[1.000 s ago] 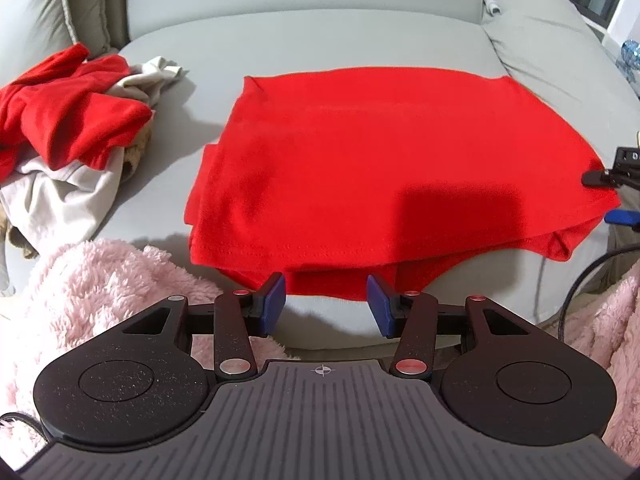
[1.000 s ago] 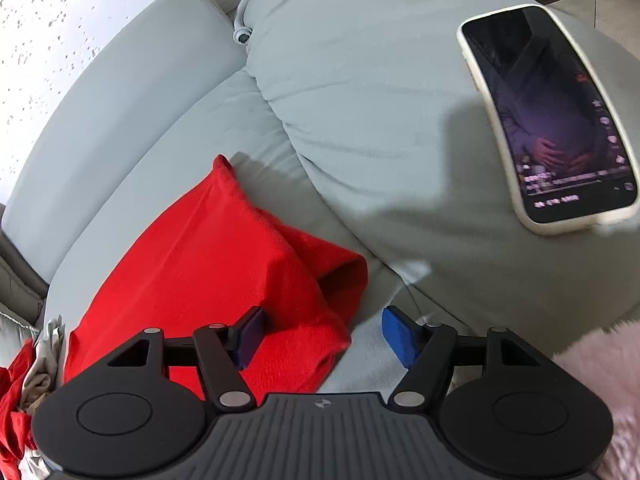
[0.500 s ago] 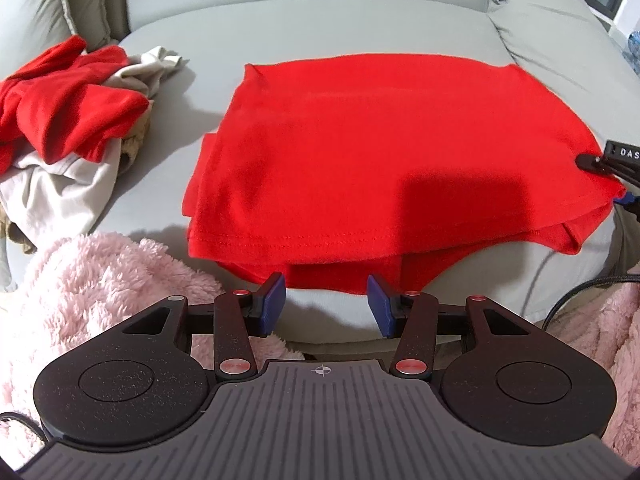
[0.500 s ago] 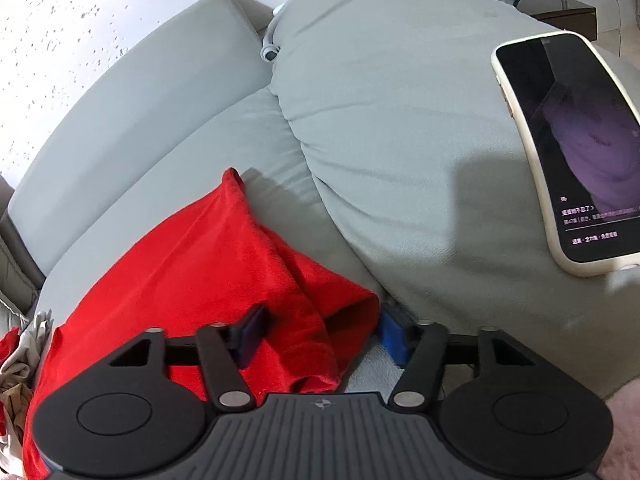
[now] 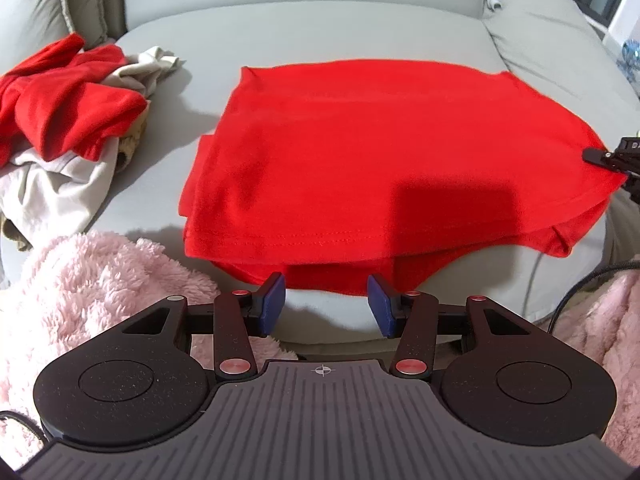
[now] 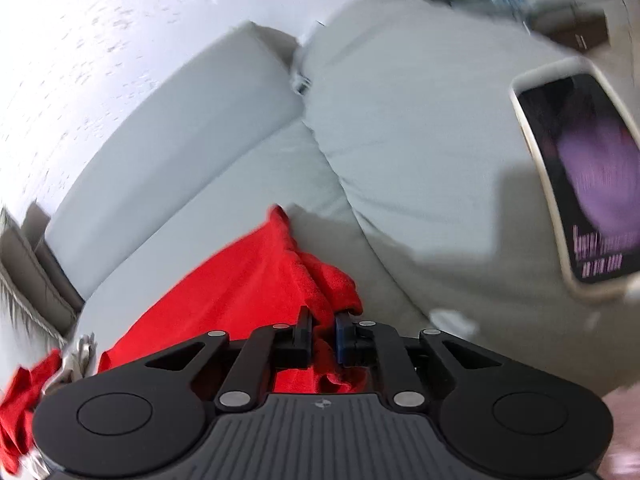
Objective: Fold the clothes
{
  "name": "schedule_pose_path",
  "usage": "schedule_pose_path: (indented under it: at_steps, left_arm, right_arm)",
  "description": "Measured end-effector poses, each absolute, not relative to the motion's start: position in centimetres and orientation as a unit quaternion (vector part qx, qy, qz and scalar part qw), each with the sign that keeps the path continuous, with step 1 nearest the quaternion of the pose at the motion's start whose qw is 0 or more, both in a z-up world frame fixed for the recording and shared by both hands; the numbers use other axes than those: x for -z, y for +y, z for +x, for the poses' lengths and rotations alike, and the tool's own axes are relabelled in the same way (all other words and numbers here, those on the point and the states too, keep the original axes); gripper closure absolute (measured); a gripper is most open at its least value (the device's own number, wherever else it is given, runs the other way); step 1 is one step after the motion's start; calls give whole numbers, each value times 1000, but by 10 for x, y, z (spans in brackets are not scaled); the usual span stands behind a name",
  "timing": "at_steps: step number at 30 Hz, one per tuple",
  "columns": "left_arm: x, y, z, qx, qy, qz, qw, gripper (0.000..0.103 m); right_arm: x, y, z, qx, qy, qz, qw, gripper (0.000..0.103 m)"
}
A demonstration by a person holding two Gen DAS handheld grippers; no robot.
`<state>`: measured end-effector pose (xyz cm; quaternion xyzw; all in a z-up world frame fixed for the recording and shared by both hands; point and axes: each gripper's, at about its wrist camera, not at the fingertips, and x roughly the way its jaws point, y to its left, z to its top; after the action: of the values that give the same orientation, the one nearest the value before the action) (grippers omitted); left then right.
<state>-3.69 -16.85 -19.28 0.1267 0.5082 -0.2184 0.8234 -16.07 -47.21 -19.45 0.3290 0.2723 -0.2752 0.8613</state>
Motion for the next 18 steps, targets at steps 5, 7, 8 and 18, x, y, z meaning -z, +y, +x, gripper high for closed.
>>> schedule_pose_path:
  at_steps: [5,7,8,18]
  left_arm:
    - [176,-156,-35,204,480,96,848,51]
    - [165,-146,-30,189,466,75,861,51]
    - [158,-139,-25,175,458,63,869,51]
    - [148,-59,31,95,432,-26,896,51]
  right_arm:
    - [147,-413,-120,276,316,119,900,92]
    - [136,-388,-105,267,323,62,906,92]
    - [131,-375,-98,260,326,41,908,92]
    - [116,-239,-39,143,326,-89,930,92]
